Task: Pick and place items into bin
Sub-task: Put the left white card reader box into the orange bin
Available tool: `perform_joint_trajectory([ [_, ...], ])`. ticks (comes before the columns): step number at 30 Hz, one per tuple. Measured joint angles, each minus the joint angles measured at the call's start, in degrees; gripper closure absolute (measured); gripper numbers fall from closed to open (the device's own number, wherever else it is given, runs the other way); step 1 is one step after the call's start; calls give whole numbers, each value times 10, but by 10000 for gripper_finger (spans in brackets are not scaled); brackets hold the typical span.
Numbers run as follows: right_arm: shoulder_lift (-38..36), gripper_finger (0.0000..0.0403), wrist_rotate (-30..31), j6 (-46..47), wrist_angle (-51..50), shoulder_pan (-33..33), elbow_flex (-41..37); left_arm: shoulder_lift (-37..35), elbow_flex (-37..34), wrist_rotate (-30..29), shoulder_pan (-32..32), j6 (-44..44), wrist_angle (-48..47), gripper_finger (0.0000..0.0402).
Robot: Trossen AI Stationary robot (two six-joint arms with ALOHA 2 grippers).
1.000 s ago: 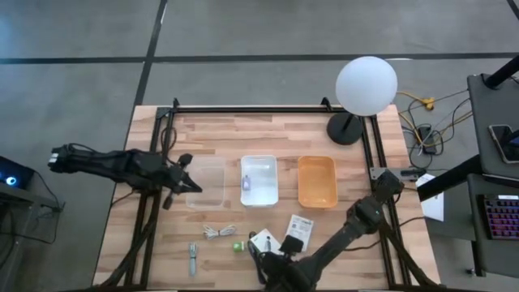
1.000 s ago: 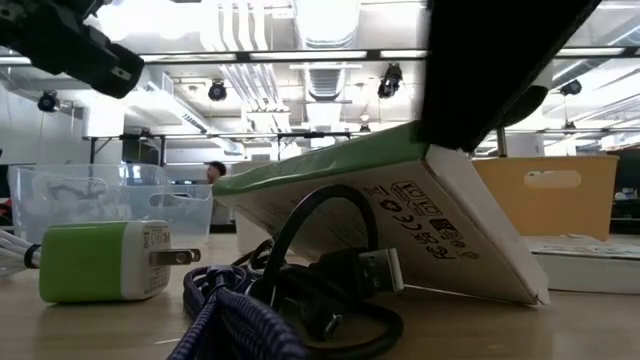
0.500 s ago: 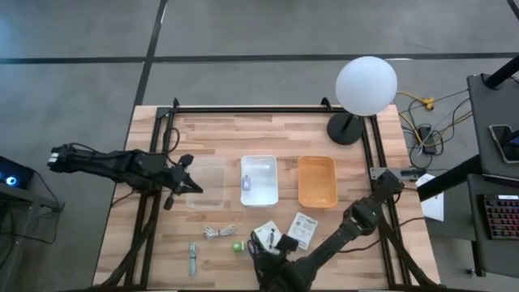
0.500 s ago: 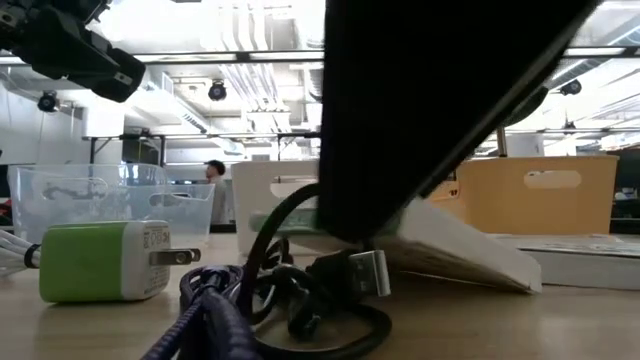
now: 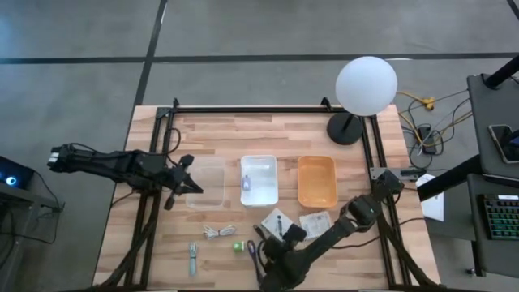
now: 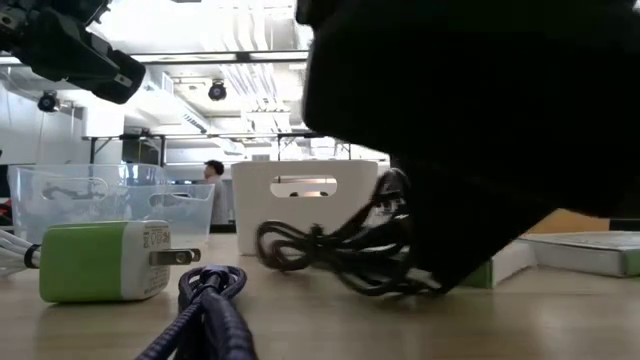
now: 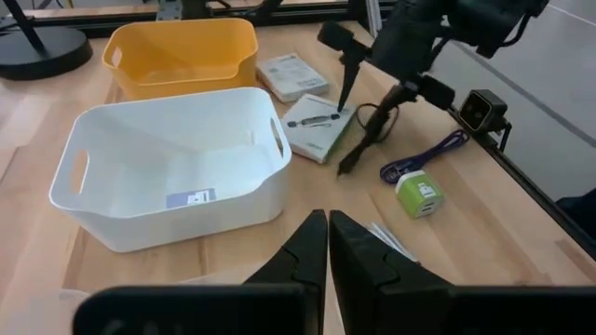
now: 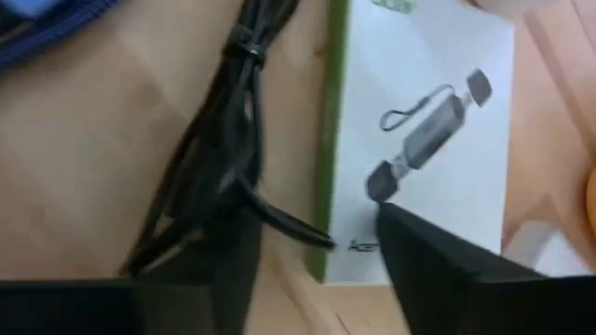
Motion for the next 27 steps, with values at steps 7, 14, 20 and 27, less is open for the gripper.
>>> perform_joint_trajectory([
  [7,-36,357,-11,54,2,8,56,25,0,0,0,-27,41,402],
  [14,-110,348,-26,214,-27,13,64,98,0,25,0,-125,101,402],
  [20,-152,373,-99,294,0,-11,2,205,6,51,-3,-136,143,402],
  [27,-231,394,-129,228,176,-37,-164,267,87,64,-54,-178,150,402],
])
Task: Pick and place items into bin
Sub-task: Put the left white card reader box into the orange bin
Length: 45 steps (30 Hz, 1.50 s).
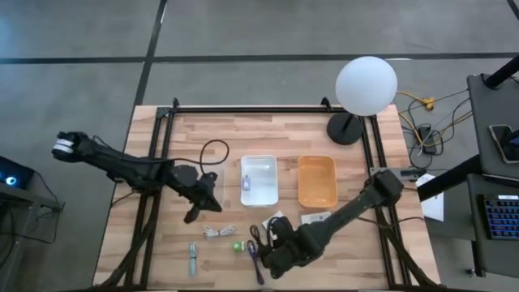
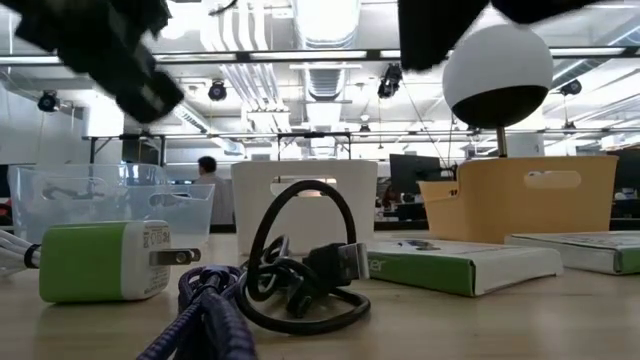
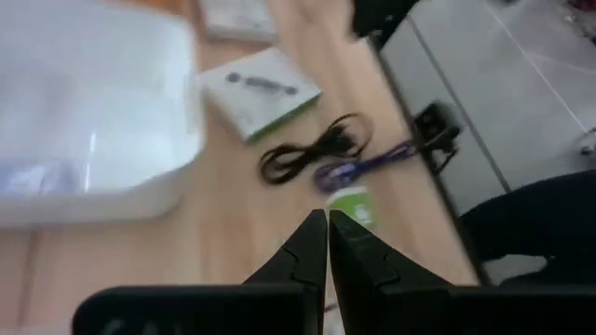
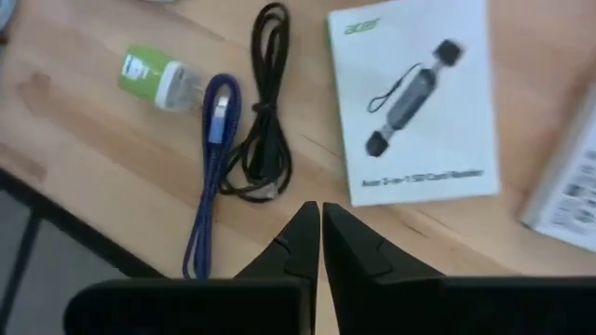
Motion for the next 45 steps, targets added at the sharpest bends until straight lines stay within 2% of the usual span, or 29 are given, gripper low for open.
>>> perform_joint_trajectory([
  [2,-43,395,4,-24,75,0,-74,-5,41,-42,-34,2,-39,402],
  [5,-114,395,6,-94,190,5,-183,-2,96,-156,-100,-10,-142,402],
  [7,-153,395,12,-140,234,13,-247,10,114,-213,-147,-10,-169,402],
  [10,-202,395,18,-153,248,22,-327,48,126,-247,-202,-10,-144,402],
  [12,-228,393,-15,-154,257,18,-373,93,129,-266,-227,-24,-111,402],
  [16,-229,386,-38,-146,296,-7,-445,198,156,-334,-239,-15,-37,402],
  [20,-227,383,-38,-153,392,-27,-488,302,209,-339,-206,20,29,402],
  [23,-226,383,-4,-146,388,-33,-502,370,260,-331,-184,20,22,402],
  [26,-233,383,33,-126,341,-33,-503,427,307,-324,-169,32,27,402],
  [32,-221,383,49,-168,342,-30,-491,521,371,-316,-154,51,22,402],
  [37,-188,383,65,-191,338,-31,-473,578,405,-313,-147,53,24,402],
  [45,-131,383,61,-200,332,-27,-437,609,401,-295,-129,49,9,402],
])
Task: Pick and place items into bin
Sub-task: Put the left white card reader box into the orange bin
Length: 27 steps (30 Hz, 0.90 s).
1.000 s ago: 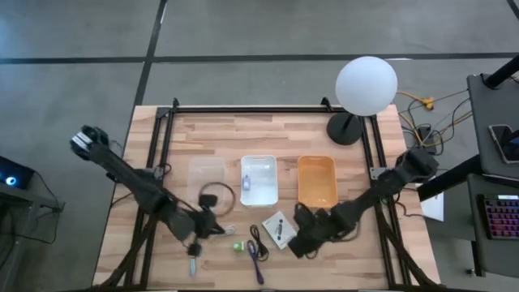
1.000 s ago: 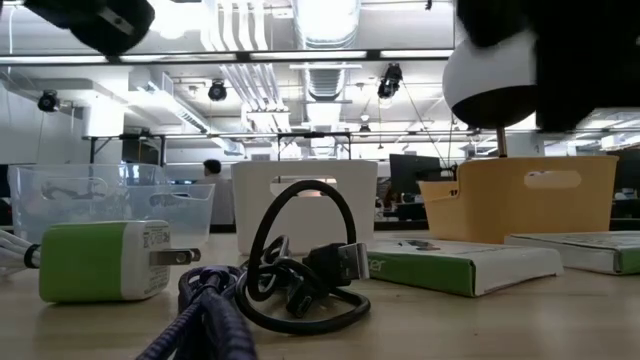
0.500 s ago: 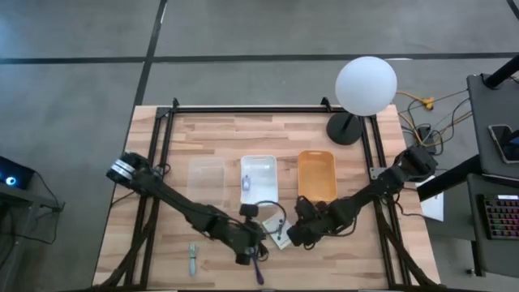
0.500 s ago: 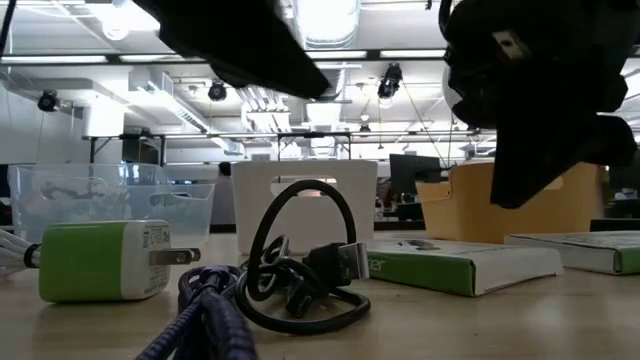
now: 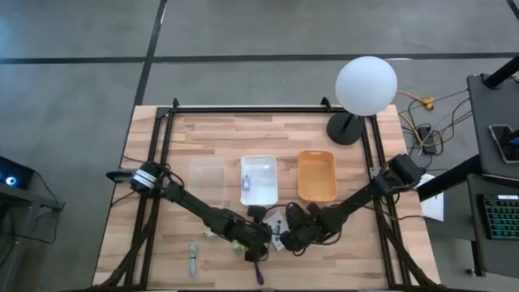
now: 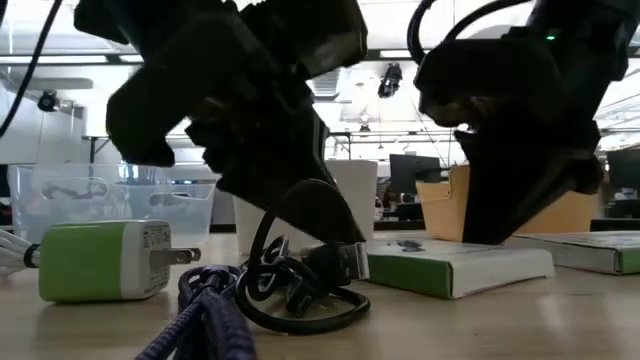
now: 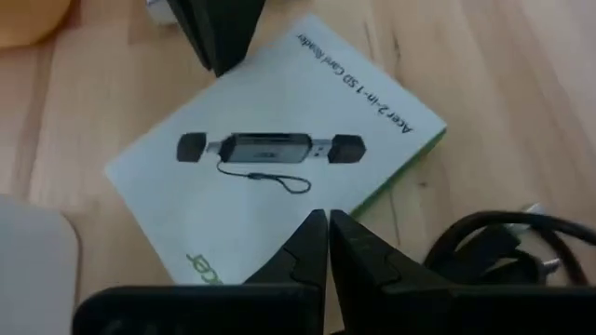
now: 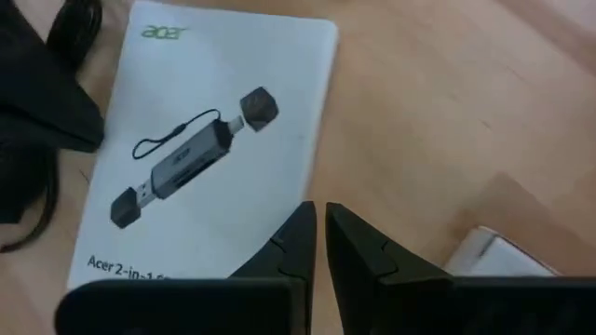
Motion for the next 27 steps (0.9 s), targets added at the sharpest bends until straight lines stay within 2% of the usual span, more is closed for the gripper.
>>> perform_joint_trajectory([
  [7,7,383,-2,-13,1,0,17,4,-3,8,15,-15,5,402],
  [15,4,383,-2,-4,7,0,19,7,-15,53,15,-35,-11,402],
  [22,3,383,-11,0,19,0,17,-62,-9,-9,6,-19,-104,402],
  [27,6,383,-16,1,56,-3,17,-84,-13,-17,3,-18,-146,402],
])
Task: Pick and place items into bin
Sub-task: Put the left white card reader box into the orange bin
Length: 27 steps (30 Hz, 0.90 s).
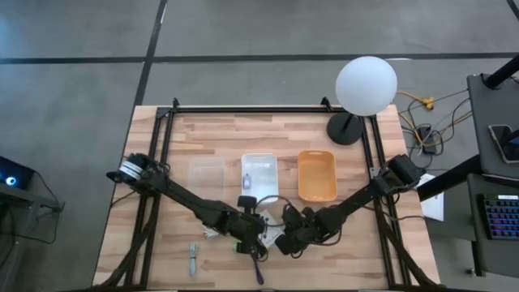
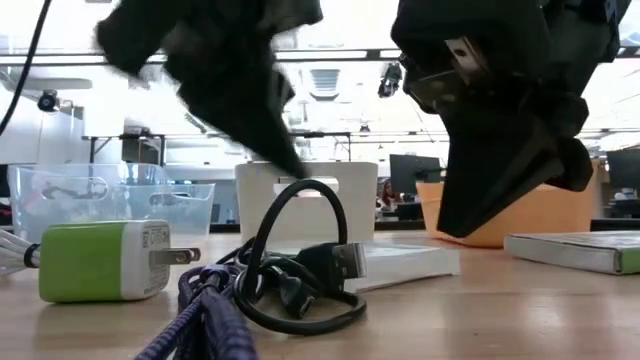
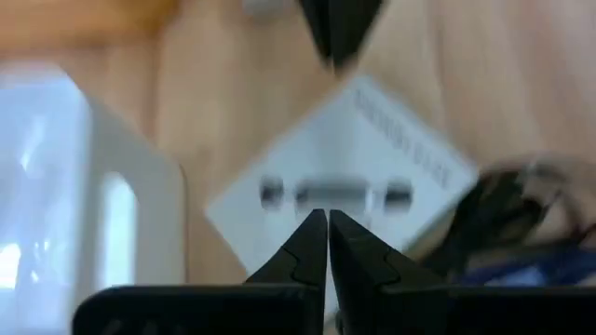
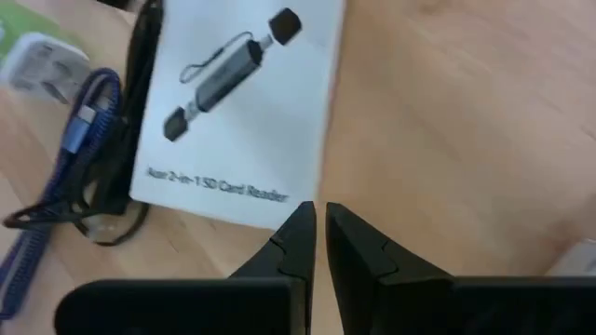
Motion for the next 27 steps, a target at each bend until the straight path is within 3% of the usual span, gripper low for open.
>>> perform_joint_trajectory([
  [18,53,383,2,-19,21,-2,58,38,-40,1,-39,-124,25,402],
  [23,47,383,-15,-16,18,-1,51,30,-38,3,-53,-147,-16,402],
  [27,53,381,-33,-14,22,-2,47,0,-31,-31,-65,-145,-83,402],
])
